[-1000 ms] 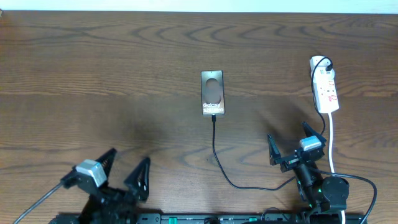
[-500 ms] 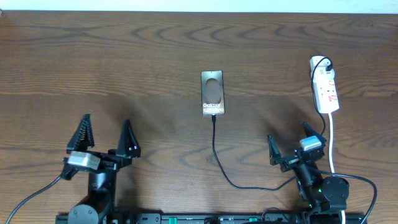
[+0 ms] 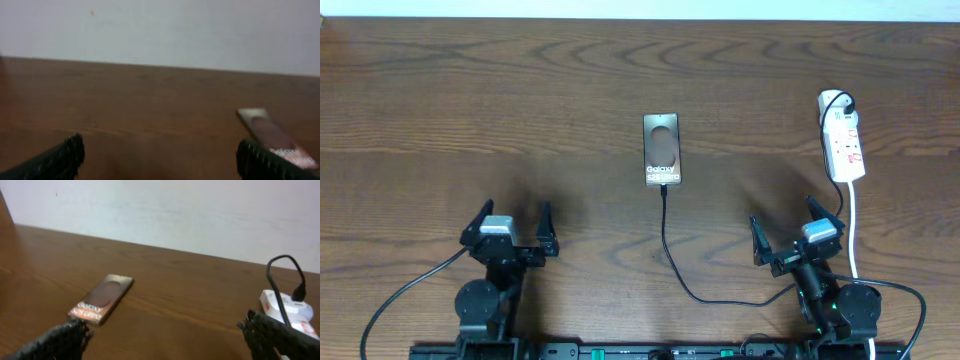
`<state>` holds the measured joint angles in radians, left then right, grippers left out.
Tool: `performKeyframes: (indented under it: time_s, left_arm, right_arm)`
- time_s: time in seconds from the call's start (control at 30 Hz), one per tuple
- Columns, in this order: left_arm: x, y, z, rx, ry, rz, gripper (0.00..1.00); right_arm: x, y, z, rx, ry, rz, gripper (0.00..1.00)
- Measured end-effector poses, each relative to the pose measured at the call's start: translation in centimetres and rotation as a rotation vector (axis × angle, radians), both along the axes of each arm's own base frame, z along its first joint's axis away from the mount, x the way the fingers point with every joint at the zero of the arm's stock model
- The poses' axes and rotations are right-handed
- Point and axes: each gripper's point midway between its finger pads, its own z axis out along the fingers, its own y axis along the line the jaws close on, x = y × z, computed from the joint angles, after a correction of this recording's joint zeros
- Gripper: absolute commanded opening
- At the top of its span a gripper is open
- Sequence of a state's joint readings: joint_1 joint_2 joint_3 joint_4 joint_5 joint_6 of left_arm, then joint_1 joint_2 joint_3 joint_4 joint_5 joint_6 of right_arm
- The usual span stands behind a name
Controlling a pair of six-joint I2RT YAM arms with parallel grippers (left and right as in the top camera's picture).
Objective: Plug charger to phone and switch on socket
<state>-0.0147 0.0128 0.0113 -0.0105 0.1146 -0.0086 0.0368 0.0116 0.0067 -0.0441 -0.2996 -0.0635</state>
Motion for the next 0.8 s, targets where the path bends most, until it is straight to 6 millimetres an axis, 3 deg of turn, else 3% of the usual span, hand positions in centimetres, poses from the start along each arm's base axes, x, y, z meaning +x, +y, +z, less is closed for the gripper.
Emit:
performKeyframes:
  time_s: [0.23, 0.8]
  left_arm:
    - [-0.03, 0.35, 0.02, 0.087, -0.001, 0.012, 0.98]
    - [-0.03, 0.37, 0.01, 0.097, -0.002, 0.012, 0.98]
  right_arm:
    - [0.00, 0.00, -0.01, 0.000, 0.001, 0.000, 0.99]
    - [0.00, 0.00, -0.01, 0.000, 0.001, 0.000, 0.99]
